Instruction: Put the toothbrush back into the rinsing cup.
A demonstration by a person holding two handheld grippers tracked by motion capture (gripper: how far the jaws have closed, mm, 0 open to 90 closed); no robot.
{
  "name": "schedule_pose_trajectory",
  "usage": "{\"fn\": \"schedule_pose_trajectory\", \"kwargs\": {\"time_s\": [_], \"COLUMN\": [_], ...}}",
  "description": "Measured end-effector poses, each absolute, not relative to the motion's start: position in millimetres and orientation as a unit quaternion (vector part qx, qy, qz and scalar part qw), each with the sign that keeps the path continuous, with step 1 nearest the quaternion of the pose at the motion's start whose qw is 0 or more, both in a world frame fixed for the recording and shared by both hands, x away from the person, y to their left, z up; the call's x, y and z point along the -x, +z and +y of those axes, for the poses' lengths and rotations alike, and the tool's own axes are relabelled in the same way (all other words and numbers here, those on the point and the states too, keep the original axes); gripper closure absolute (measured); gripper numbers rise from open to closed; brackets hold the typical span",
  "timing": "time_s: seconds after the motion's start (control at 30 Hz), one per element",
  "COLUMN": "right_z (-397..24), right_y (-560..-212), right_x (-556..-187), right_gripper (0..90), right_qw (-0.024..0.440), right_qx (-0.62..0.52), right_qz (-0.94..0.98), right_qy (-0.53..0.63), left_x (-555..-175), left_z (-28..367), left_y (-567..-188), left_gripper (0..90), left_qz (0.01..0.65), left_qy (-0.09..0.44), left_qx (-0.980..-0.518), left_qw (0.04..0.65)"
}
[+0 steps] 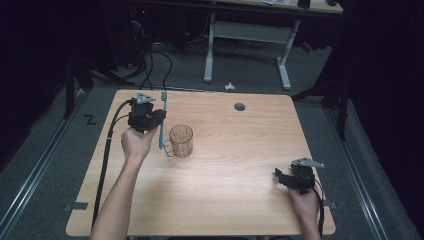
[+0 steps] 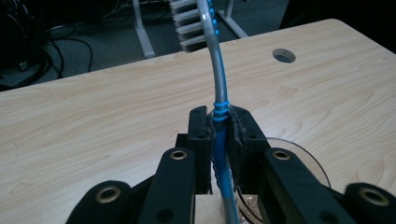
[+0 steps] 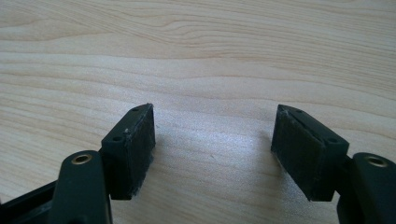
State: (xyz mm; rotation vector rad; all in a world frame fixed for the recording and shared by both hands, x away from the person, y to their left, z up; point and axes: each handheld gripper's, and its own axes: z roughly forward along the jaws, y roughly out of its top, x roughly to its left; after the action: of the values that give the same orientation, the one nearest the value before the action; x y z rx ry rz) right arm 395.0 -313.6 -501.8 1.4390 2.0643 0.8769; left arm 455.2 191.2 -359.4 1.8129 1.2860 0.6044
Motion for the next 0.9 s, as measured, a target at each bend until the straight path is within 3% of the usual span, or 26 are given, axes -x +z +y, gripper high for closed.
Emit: {"fn": "schedule_pose_trajectory", "kwargs": {"time_s": [0.9], "right_z": [-314], "right_y": [-502], "right_x": [-395], "right_gripper": [30.4], "right_qw": [0.236], "right_qx": [-0.523], "right_qz": [0.754], "right_qy": [0.32], "left_x": [-470], "left_z": [181], "left_y": [-362], "left_gripper": [79.9], "left_qz": [0.514], "left_qy": [0.253], "left_qx": [-0.705], "left_qw": [0.418]}}
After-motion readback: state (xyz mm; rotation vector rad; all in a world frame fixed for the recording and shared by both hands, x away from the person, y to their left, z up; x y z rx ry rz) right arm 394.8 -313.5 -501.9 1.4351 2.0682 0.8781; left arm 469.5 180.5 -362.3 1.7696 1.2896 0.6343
